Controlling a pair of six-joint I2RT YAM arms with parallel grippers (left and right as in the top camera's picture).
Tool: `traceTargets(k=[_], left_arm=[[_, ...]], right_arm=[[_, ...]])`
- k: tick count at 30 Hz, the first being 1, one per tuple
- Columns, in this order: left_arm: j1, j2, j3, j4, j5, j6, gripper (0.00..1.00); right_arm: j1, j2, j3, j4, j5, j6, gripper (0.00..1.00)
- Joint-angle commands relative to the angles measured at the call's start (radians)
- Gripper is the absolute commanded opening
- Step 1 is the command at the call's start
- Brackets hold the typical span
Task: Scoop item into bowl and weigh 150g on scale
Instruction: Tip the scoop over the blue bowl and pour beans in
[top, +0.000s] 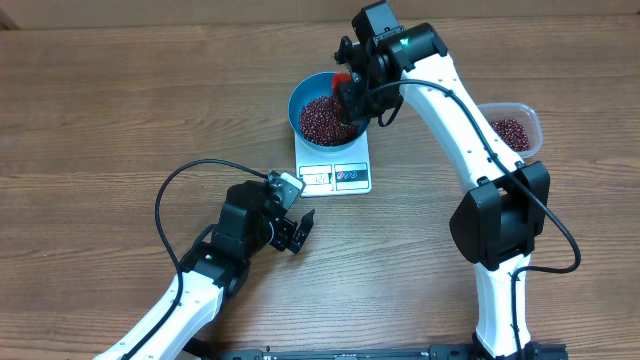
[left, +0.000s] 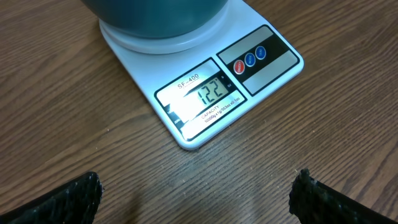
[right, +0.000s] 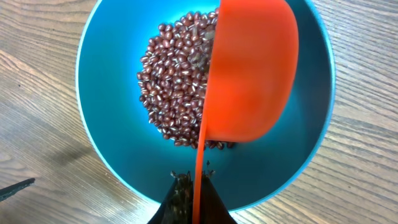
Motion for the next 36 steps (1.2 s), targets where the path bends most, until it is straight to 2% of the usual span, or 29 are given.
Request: traceTargets(k=[1,9,26,36], left_arm=[[0.0,0.007,-0.001,0.003,0.003,-0.015,0.99],[0.0,0.007,-0.001,0.003,0.003,-0.015,1.0],[0.0,0.007,-0.001,0.003,0.003,-0.015,0.99],[0.0,0.007,-0.001,0.003,0.003,-0.015,1.0]], right_arm=[[0.002,-0.051,0.035,0.0,0.017,0.003,0.04],[0.002,-0.051,0.035,-0.01,0.005,-0.003,0.04],[-0.073,-0.051,0.035,-0.039,-0.236,-0.081,0.04],[-0.085,-0.051,0.035,-0.046,-0.239,-0.084,0.04]])
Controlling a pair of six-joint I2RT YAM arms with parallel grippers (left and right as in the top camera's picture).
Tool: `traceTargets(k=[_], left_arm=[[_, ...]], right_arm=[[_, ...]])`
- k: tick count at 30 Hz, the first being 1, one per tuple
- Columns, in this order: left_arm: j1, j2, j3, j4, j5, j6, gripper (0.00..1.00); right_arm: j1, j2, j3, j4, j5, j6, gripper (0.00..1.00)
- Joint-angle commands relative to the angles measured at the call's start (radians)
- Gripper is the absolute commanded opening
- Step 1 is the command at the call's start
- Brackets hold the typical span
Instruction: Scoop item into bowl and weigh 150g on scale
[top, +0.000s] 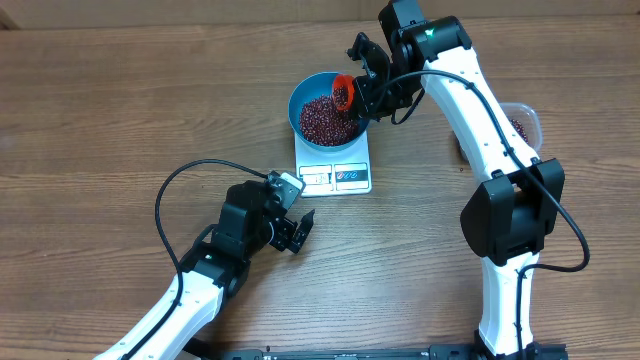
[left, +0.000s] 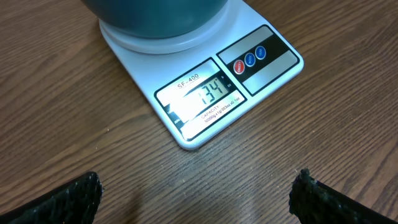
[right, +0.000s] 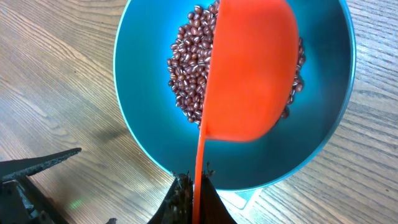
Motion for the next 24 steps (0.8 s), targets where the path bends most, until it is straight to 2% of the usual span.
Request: traceTargets(k=[1,24], left_arm=[[0.0,0.007,-0.001,0.003,0.003,-0.015,1.0],[0.0,0.007,-0.001,0.003,0.003,-0.015,1.0]], right_arm=[[-0.003,-0.05,0.034,0.004,-0.019,-0.01,0.04],[0.071,-0.05,0.034,0.008,0.23,0.002,0.04]])
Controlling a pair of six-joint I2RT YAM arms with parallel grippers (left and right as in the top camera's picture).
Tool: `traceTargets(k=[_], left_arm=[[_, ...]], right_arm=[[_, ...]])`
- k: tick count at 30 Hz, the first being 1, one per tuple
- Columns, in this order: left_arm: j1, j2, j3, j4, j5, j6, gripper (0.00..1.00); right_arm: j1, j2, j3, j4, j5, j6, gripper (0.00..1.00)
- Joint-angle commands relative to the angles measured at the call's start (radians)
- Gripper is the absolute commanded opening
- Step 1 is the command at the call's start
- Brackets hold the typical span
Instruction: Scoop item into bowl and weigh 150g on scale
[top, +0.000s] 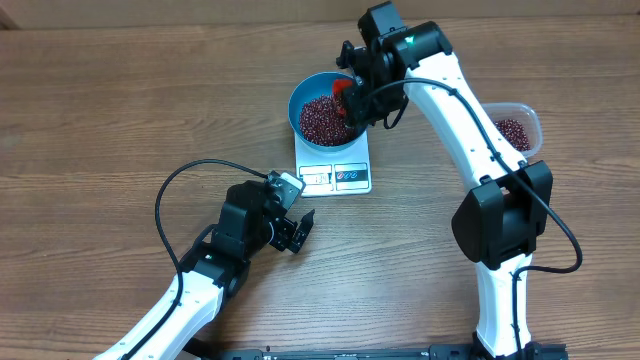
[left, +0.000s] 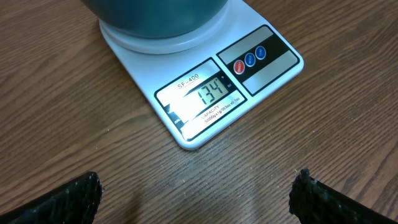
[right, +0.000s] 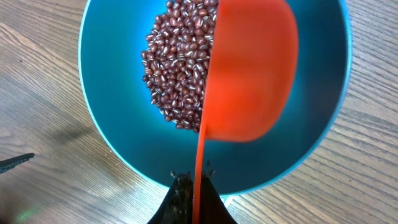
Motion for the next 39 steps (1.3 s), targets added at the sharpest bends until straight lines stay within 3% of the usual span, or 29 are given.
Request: traceTargets(k=[1,39], left_arm=[[0.0,0.007,-0.001,0.003,0.003,-0.015,1.0],[0.0,0.007,-0.001,0.003,0.003,-0.015,1.0]], right_arm=[[-0.002,-0.05,0.034,0.007,0.042,0.003,0.04],[0.018,-0.05,0.034,0.01,0.096,0.022,0.04]])
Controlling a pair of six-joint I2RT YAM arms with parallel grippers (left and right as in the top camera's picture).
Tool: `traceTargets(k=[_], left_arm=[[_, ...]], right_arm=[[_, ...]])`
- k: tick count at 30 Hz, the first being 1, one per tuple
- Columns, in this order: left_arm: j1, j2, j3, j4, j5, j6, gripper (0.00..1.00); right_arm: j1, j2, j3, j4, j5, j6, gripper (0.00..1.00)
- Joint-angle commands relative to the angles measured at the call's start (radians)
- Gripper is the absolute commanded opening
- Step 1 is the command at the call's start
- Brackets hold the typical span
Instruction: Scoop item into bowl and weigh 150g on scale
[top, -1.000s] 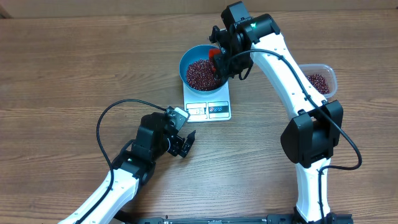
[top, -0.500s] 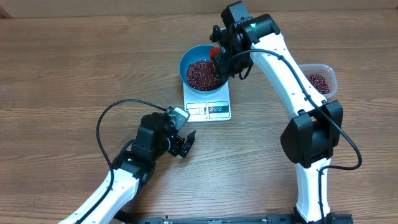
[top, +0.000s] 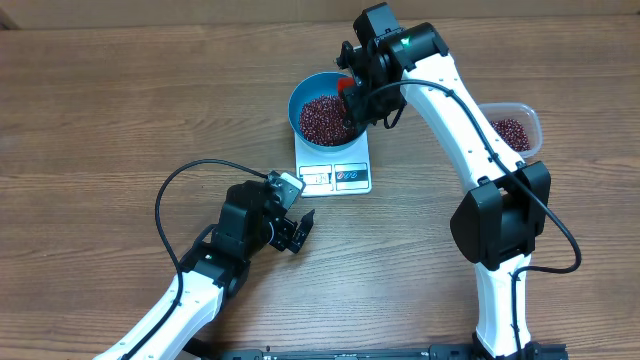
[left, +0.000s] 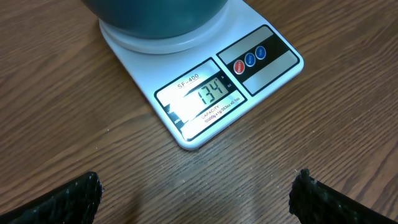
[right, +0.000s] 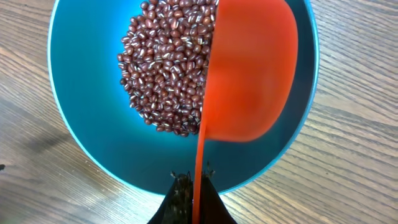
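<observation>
A blue bowl (top: 300, 95) with red beans (right: 165, 74) sits on the white scale (top: 352, 177). The display (left: 210, 94) reads 134. My right gripper (right: 194, 180) is shut on the handle of an orange scoop (right: 249, 68), turned on its side over the bowl's right half; its inside is hidden. In the overhead view the right gripper (top: 352, 90) is at the bowl's right rim. My left gripper (left: 196, 196) is open, low over the table in front of the scale, with nothing between its fingers (left: 68, 196).
A clear plastic container (top: 512, 130) of red beans stands at the right, behind the right arm. A black cable (top: 175, 190) loops over the table left of the left arm.
The bowl has shifted left and down in the right wrist view, so my right gripper with the scoop has moved slightly over it. The display still reads 134.
The scoop was tipped over the bowl with the display at 122. Then my right gripper was further right and back with the scoop at the rim, reading 134. It then came back over the bowl, where it stays; the left arm never moved.
</observation>
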Motion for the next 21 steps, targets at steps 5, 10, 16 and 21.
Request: traceTargets(k=[5,10,16,21], left_arm=[[0.0,0.007,-0.001,0.003,0.003,-0.015,1.0],[0.0,0.007,-0.001,0.003,0.003,-0.015,1.0],[0.0,0.007,-0.001,0.003,0.003,-0.015,1.0],[0.0,0.007,-0.001,0.003,0.003,-0.015,0.99]], right_arm=[[0.01,-0.05,0.034,0.006,0.019,-0.002,0.04],[0.019,-0.05,0.034,0.009,0.073,-0.025,0.04],[0.029,-0.05,0.034,0.014,0.108,-0.028,0.04],[0.029,-0.05,0.034,0.013,0.095,-0.028,0.04]])
